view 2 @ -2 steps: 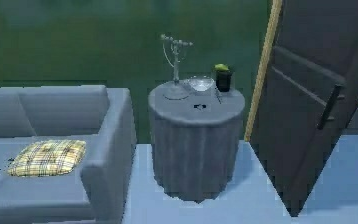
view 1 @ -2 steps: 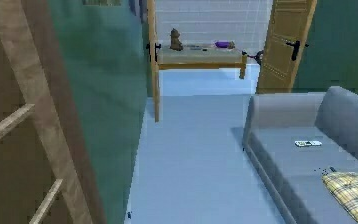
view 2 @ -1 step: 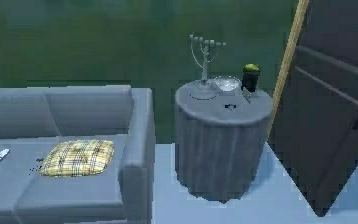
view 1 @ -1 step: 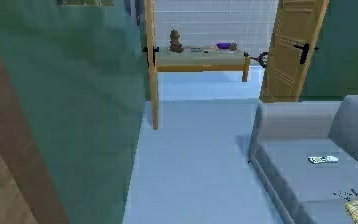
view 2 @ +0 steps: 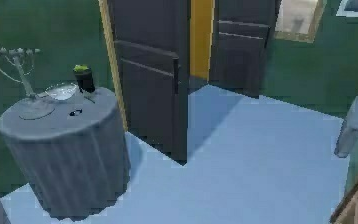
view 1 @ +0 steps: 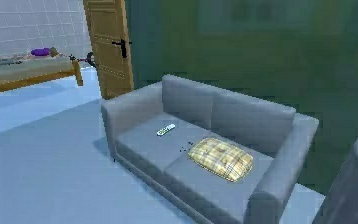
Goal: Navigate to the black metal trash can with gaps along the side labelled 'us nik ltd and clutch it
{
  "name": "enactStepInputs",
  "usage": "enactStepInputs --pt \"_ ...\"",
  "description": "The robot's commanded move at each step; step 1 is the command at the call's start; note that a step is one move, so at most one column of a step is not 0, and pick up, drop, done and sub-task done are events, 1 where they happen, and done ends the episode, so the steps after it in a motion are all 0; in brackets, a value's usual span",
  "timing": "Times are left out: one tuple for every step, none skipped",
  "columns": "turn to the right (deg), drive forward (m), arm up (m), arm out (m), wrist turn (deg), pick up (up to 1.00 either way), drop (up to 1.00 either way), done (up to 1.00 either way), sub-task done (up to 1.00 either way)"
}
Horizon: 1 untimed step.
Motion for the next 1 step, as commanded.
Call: enactStepInputs --pt "42.0 0.00 0.00 0.00 0.0 0.00 0.00 0.00 0.00"
